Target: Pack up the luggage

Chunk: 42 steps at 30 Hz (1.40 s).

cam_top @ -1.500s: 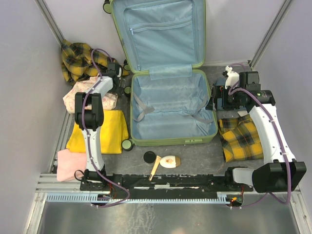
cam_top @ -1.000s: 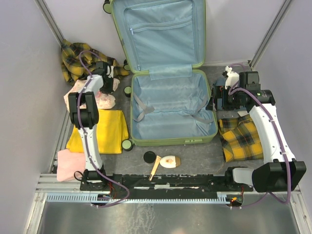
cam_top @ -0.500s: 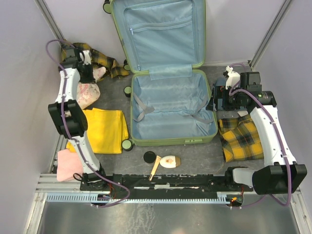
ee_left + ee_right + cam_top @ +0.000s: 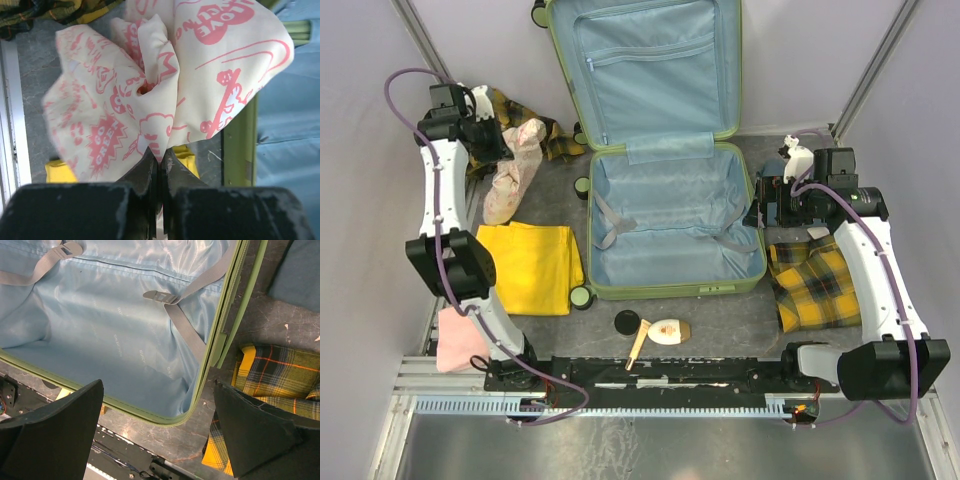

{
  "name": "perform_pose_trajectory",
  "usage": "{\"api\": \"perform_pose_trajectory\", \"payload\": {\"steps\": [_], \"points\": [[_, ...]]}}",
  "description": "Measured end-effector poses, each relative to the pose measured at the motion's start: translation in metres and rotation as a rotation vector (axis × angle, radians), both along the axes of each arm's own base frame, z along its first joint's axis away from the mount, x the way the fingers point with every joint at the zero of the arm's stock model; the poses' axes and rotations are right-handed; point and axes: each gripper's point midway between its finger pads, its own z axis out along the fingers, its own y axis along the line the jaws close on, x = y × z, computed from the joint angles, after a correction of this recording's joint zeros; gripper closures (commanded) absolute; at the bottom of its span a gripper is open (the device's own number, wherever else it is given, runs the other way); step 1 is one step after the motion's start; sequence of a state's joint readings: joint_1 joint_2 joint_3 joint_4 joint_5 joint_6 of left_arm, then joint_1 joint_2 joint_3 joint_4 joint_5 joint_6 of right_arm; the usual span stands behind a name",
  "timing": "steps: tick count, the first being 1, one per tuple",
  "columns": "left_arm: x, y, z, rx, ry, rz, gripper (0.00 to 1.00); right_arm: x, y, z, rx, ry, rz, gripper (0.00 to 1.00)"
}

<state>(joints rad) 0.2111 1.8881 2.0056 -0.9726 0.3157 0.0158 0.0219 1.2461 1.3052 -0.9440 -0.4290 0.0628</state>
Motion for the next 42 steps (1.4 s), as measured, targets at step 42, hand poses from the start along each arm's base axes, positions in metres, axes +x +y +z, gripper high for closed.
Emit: {"api": "perform_pose_trajectory", "payload": {"steps": [42], "points": [[-0.085,-0.314,0.054,-0.355,-0.089,-0.287,0.97,0.031,0.037,0.019,0.343,0.069,-0.164,0.01]]}}
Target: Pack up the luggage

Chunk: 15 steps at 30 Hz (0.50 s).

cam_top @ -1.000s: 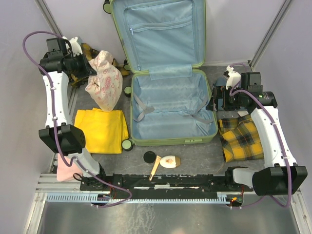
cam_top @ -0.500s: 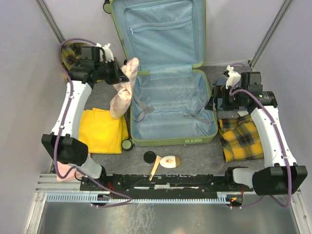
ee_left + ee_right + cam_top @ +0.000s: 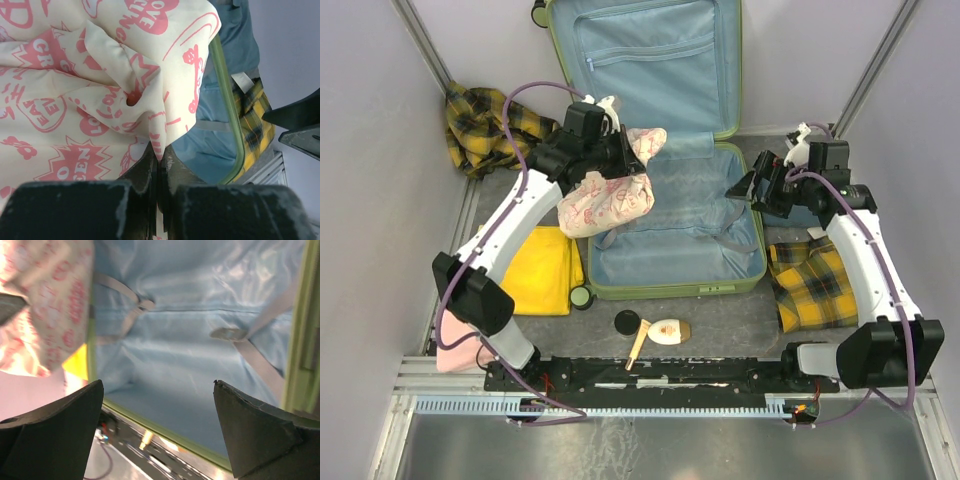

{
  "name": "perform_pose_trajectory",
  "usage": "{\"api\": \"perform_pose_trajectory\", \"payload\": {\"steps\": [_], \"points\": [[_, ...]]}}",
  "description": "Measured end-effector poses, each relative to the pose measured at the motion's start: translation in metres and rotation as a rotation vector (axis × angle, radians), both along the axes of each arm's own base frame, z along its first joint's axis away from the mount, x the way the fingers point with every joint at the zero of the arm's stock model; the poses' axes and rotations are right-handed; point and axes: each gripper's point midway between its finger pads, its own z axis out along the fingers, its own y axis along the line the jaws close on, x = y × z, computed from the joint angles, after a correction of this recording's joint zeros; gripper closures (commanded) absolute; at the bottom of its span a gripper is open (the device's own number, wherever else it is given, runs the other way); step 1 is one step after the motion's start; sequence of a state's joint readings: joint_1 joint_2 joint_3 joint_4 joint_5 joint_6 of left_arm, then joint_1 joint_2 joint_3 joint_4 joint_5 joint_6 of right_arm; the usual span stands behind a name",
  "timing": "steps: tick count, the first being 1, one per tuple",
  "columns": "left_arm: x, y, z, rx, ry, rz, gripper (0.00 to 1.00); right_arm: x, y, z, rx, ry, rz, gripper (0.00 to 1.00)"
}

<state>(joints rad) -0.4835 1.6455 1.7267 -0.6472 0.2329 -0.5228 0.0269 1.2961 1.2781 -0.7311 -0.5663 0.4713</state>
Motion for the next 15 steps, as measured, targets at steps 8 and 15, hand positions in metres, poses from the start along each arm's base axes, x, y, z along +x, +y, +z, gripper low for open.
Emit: {"api": "perform_pose_trajectory", "payload": {"steps": [8,15], "points": [[0.012,-0.005,-0.013,-0.027,0.034,0.051,0.97,0.036,0.076,0.001,0.202,0.037,0.031,0.01],[0.013,-0.012,-0.019,-0.04,0.048,0.055,0.97,0.052,0.151,0.015,0.257,0.038,0.155,0.01]]}}
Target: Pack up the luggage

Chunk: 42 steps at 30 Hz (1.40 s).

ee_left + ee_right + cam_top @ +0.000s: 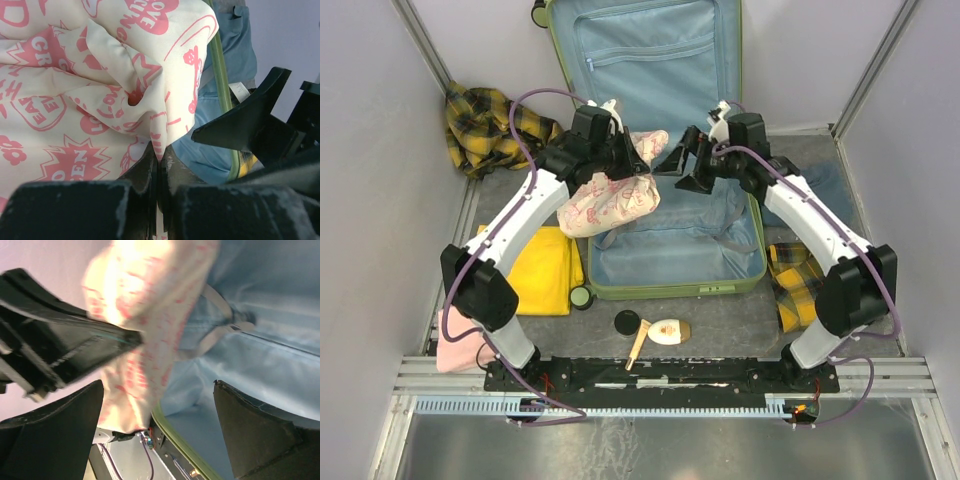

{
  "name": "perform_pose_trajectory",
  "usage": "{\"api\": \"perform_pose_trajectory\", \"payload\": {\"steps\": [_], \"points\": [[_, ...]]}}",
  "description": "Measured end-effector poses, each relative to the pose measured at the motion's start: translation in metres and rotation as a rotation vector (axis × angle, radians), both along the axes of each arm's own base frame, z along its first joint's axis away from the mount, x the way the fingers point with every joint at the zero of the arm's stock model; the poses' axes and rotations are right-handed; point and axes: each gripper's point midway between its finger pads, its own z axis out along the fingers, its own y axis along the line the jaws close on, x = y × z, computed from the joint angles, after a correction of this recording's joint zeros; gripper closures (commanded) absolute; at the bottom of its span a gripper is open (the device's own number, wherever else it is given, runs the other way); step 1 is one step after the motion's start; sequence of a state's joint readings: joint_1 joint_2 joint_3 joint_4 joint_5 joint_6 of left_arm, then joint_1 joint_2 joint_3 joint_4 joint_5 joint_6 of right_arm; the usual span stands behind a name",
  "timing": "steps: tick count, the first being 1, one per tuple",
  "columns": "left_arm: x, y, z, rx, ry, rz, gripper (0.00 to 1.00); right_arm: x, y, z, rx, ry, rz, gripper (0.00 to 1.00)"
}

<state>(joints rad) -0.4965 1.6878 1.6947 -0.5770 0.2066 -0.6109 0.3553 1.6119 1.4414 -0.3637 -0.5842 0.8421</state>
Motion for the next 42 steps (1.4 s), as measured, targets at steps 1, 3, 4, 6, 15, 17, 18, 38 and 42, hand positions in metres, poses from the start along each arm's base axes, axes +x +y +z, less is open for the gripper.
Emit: {"api": "perform_pose_trajectory", "payload": {"steps": [1,3,4,6,15,17,18,38,42], "points": [[0.001,-0.001,-0.001,-0.002,0.002,0.0,0.97,0.002,0.009,0.005,0.008,-0.016,0.015,0.01],[0.001,-0.004,-0.004,-0.001,0.009,-0.001,0.97,0.002,0.025,0.015,0.023,-0.043,0.045,0.01],[0.002,-0.005,-0.005,-0.003,0.012,0.0,0.97,0.001,0.031,0.017,0.027,-0.05,0.057,0.0],[0.002,-0.005,-0.006,-0.002,0.015,0.002,0.97,-0.003,0.043,0.02,0.036,-0.057,0.081,0.02],[0.005,0.0,-0.012,0.015,0.022,0.024,0.97,-0.001,0.053,0.017,0.036,-0.064,0.083,0.01],[0.005,0.001,-0.012,0.015,0.023,0.025,0.97,-0.001,0.053,0.015,0.037,-0.073,0.086,0.01],[0.005,0.001,-0.013,0.016,0.024,0.026,0.97,-0.001,0.052,0.013,0.039,-0.078,0.085,0.01],[-0.001,-0.005,-0.028,0.01,0.079,0.005,0.97,-0.016,0.043,-0.004,0.088,-0.079,0.088,0.01],[0.007,-0.005,-0.02,-0.023,0.056,0.02,0.97,-0.035,0.044,-0.022,0.076,-0.023,0.139,0.01]]}}
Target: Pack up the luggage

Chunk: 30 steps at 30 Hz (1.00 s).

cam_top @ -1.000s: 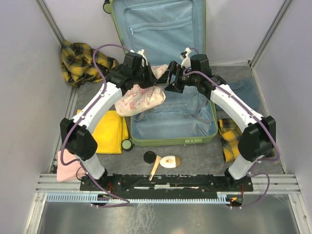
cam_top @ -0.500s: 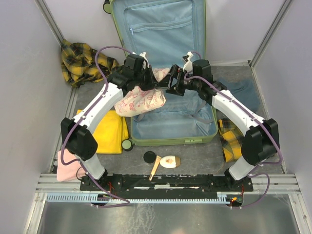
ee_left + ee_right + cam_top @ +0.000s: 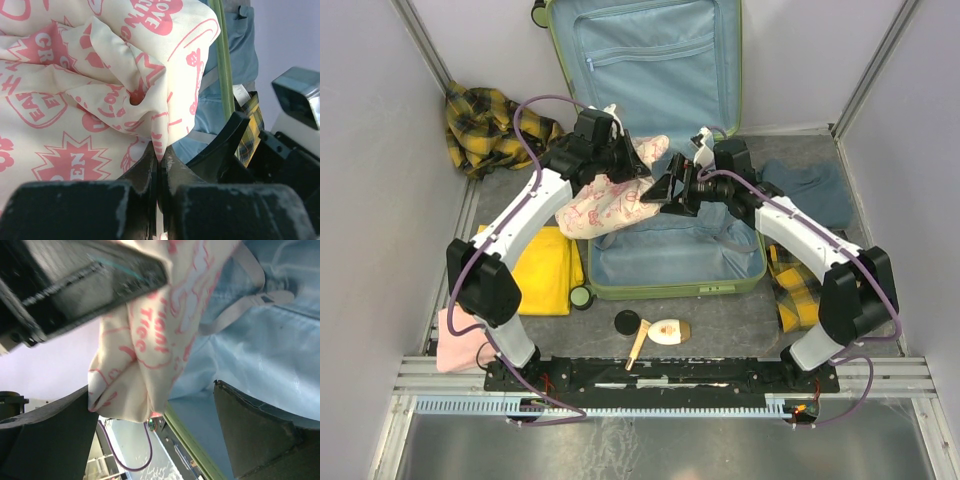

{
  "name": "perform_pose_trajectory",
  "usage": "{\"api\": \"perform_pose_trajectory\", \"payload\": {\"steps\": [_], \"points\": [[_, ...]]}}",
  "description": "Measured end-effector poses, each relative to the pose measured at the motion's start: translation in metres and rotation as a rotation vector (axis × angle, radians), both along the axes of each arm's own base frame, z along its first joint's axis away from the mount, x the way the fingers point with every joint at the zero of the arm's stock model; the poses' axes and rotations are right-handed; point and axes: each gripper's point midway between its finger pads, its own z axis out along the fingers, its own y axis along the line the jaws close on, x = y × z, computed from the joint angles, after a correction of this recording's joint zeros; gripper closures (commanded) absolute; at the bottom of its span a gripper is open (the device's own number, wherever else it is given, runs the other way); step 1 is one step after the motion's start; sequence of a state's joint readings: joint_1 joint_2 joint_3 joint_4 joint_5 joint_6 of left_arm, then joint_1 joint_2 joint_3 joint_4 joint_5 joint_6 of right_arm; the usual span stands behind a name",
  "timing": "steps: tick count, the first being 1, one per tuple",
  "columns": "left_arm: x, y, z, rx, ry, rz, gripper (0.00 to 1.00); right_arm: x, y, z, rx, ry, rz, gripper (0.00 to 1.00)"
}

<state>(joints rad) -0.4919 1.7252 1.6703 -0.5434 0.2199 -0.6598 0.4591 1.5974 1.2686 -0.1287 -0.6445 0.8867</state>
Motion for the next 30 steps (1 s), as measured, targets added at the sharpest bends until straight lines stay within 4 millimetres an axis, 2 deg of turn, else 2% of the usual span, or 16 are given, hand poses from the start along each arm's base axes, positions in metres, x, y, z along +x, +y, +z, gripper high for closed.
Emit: {"api": "perform_pose_trajectory", "payload": {"steps": [3,9,15,17,18,23,24,26,29,30], "points": [[0.001,0.001,0.0,-0.004,0.001,0.002,0.97,-0.009,-0.002,-0.01,-0.01,0.03,0.012,0.01],[-0.001,-0.003,-0.004,-0.021,0.011,-0.012,0.97,-0.008,-0.003,-0.009,-0.016,0.033,0.004,0.01],[0.0,-0.004,-0.002,-0.029,0.005,-0.012,0.97,0.012,0.007,0.009,-0.01,0.0,-0.019,0.0],[0.0,-0.004,-0.002,-0.031,0.005,-0.012,0.97,0.018,0.011,0.011,-0.01,-0.01,-0.026,0.05],[0.0,-0.005,-0.002,-0.033,0.003,-0.013,0.97,0.02,0.013,0.011,-0.012,-0.011,-0.026,0.1],[0.002,-0.004,0.0,-0.04,0.0,-0.01,0.97,0.023,0.019,-0.006,-0.045,0.014,-0.028,0.49],[0.002,-0.004,0.0,-0.039,0.001,-0.011,0.92,0.023,0.02,-0.009,-0.051,0.021,-0.028,0.6],[0.001,-0.004,-0.001,-0.038,0.003,-0.01,0.75,0.023,0.019,-0.012,-0.063,0.023,-0.031,0.77],[0.004,-0.002,0.001,-0.04,-0.008,-0.007,0.42,0.023,0.017,-0.015,-0.079,0.013,-0.028,0.95],[0.006,0.0,0.004,-0.042,-0.018,-0.005,0.33,0.025,0.014,-0.019,-0.093,0.014,-0.036,0.98]]}}
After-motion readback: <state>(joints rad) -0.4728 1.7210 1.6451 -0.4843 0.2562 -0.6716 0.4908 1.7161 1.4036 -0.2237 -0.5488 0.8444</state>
